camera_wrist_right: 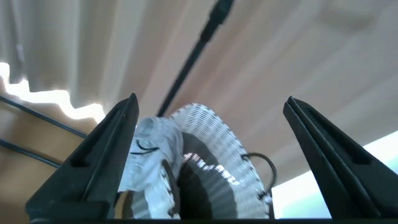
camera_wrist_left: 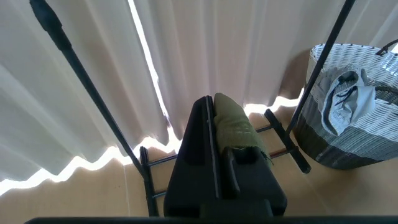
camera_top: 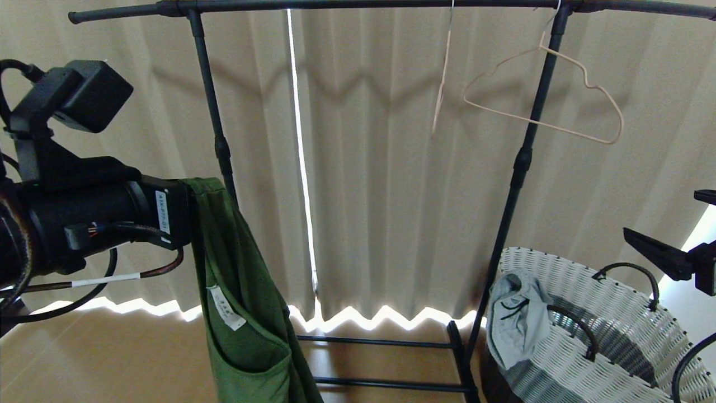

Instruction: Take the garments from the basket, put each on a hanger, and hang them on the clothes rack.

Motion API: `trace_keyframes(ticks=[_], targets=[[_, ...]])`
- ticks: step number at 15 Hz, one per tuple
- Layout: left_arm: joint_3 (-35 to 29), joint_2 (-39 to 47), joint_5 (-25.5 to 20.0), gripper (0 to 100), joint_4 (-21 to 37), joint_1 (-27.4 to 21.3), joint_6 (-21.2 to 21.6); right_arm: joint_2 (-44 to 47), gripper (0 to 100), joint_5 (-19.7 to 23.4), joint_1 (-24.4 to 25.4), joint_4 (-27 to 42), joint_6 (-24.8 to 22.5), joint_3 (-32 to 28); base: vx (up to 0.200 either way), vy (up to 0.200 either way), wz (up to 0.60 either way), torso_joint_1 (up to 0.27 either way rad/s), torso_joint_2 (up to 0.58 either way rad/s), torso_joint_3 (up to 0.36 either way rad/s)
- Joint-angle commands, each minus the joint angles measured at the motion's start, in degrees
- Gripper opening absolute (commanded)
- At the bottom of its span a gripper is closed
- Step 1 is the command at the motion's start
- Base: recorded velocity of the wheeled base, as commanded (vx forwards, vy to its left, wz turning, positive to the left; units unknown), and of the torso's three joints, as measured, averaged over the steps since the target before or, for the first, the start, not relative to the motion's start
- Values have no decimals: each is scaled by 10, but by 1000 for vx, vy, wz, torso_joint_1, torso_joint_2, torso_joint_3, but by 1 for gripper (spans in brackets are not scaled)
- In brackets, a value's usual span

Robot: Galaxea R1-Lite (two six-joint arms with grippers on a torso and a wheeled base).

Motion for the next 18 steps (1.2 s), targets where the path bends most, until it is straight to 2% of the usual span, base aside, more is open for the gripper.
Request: trace_keyframes(ticks=[1, 3, 11, 13, 15, 18], targets=[[4, -3, 0, 0, 0, 0, 1, -20, 100, -9, -3, 0, -1, 17, 0, 0, 0, 0, 0, 0], [4, -6, 0, 0, 0, 0, 0, -21, 100, -21, -7, 0, -1, 19, 0, 0, 0, 0, 0, 0], [26, -31, 0, 0, -1, -4, 3, -7, 100, -16, -27, 0, 5, 13, 0, 0, 0, 1, -8, -3], [32, -32, 0, 0, -1, -5, 8, -7, 100, -16, -27, 0, 11, 12, 0, 0, 0, 73, -281, -200], [44, -35, 0, 0, -3, -7, 32, -7, 100, -17, -27, 0, 21, 15, 0, 0, 0, 54, -232, -278], [53, -35, 0, 0, -23, -8, 37, -7, 100, -18, -28, 0, 22, 17, 0, 0, 0, 173, -535, -291]])
